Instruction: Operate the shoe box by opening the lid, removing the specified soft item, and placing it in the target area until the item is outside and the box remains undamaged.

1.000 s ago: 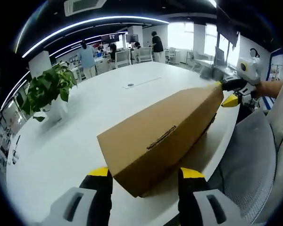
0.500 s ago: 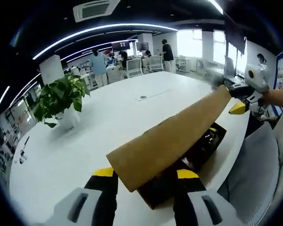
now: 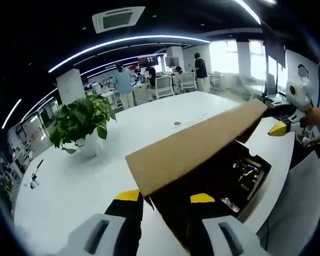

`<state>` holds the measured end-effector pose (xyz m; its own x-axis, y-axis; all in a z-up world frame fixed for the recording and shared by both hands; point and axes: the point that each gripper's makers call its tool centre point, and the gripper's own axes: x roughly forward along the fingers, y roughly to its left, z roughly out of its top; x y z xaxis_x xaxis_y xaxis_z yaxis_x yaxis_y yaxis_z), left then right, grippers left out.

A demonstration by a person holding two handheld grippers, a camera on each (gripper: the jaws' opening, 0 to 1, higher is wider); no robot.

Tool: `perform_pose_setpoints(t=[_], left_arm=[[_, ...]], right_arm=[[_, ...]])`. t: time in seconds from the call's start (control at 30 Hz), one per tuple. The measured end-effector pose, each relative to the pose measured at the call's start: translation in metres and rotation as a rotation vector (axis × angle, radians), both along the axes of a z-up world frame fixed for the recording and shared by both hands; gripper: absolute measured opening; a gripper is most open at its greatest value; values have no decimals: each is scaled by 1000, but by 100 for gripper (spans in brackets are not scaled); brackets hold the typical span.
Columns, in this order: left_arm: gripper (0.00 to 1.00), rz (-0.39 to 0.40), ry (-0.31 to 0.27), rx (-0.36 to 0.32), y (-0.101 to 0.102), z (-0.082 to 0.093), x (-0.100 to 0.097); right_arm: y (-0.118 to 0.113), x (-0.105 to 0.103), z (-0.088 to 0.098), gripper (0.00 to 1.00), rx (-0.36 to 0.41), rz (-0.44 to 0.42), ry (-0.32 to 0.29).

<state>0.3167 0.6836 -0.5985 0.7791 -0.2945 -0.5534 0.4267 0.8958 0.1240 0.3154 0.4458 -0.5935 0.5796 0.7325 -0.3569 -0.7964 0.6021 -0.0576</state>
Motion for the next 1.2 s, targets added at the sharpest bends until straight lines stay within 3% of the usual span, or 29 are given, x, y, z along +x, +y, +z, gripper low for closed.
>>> perform_pose_setpoints(t=[0.33,0.7,0.8,0.83,1.07,1.2], left_arm=[[24,46,-8,9,8,1,27],[11,101,-40,14,23,4,52],[3,127,-51,39,31,4,58],[3,123,-47,14,29,4,60],[3,122,-49,30,31,4,64],[2,128,-48,9,30,4,65]], right_arm=[[1,21,6,42,23,-25,-12],[0,42,8,39,18,-47,-17],[0,46,8,38,14,-54,-22],[0,48,8,38,14,-56,-22],[-4,58,7,32,-4,-84,-55],[-11,62,0,30,-1,-119,-38]])
